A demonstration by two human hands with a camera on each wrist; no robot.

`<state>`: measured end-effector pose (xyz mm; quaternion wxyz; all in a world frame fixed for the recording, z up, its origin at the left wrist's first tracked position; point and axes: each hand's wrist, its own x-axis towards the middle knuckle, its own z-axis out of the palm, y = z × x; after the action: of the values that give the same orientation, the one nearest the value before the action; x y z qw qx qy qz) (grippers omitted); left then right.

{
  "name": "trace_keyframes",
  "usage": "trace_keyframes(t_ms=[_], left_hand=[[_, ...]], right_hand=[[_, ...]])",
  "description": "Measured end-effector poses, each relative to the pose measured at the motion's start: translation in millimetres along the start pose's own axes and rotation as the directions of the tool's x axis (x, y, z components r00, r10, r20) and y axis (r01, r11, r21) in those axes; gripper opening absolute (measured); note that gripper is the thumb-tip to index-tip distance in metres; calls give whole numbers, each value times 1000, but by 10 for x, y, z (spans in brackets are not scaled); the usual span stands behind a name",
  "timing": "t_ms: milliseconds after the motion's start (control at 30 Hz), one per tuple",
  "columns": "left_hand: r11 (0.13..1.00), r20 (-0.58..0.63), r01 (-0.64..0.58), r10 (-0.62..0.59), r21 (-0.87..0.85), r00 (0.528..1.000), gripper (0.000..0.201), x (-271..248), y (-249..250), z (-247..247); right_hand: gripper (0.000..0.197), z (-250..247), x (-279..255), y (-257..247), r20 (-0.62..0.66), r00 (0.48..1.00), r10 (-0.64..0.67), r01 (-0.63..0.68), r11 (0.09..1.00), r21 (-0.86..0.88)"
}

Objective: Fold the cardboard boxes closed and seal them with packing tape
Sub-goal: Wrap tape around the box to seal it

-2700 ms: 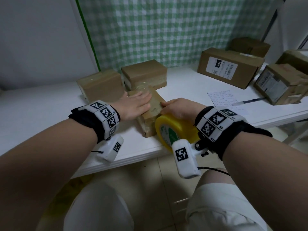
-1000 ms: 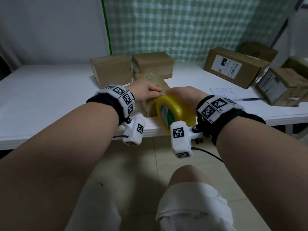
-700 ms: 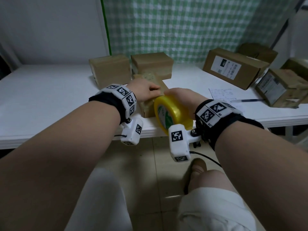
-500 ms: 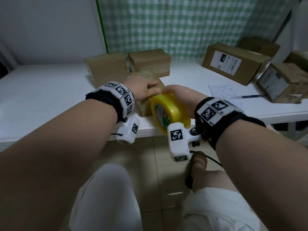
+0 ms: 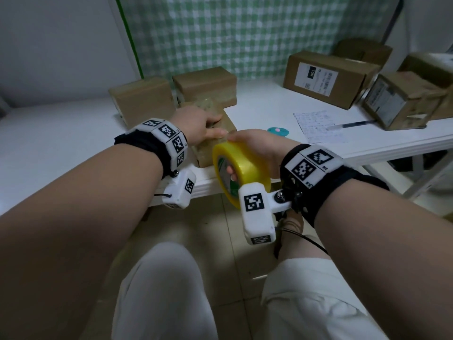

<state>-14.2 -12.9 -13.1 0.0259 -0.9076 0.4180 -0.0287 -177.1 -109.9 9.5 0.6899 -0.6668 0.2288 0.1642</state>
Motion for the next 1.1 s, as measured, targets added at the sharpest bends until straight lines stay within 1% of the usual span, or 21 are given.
trace_keyframes(t_ms=[67, 233, 300, 367, 400, 467, 533, 700, 800, 933, 1000, 1033, 1067, 1100], left_hand=[[1000, 7, -10, 10, 0, 1000, 60, -14, -8, -8], [1000, 27, -15, 14, 10, 1000, 59, -45, -9, -31], [1000, 32, -8, 8, 14, 999, 60, -58, -15, -5], [1000, 17, -16, 16, -13, 1000, 57, -65, -16, 32], [1000, 5, -16, 17, -25, 1000, 55, -71, -10, 47], [1000, -12, -8, 8, -29, 1000, 55, -95, 14, 61], [1000, -13, -1, 0, -30, 1000, 57, -129, 48, 68], [999, -6, -4, 3, -32, 1000, 67, -163, 109, 108], [999, -7, -1, 1, -44, 1000, 69, -150, 129, 139], [998, -48, 8, -11, -59, 999, 69, -126, 142, 207], [993, -47, 12, -18, -122, 999, 72, -138, 118, 222], [985, -25, 18, -23, -170, 999, 74, -160, 96, 214], [973, -9, 29, -32, -228, 999, 74, -186, 59, 204], [955, -20, 47, -55, -294, 998, 70, -227, 26, 188]], right_hand=[[43, 17, -23, 12, 6, 999, 46, -46, 999, 23], [43, 70, -6, 240, -23, 981, 195, -196, 980, -27], [43, 87, 8, 289, -25, 977, 210, -211, 977, -31], [42, 95, 0, 271, -62, 978, 197, -201, 978, -61], [40, 93, 2, 256, -104, 979, 176, -187, 977, -101], [32, 88, 5, 240, -201, 975, 99, -147, 959, -241], [26, 111, -3, 229, -249, 968, 44, -120, 946, -300], [32, 107, 10, 227, -229, 971, 67, -133, 949, -286], [31, 72, 20, 223, -230, 966, 119, -165, 968, -189], [32, 52, 77, 205, -212, 972, 98, -130, 982, -141], [31, 63, 116, 202, -198, 976, 87, -116, 983, -141], [30, 65, 132, 206, -189, 978, 86, -116, 982, -151], [30, 65, 144, 207, -185, 979, 85, -117, 979, -168], [31, 60, 146, 211, -185, 979, 87, -122, 974, -191]])
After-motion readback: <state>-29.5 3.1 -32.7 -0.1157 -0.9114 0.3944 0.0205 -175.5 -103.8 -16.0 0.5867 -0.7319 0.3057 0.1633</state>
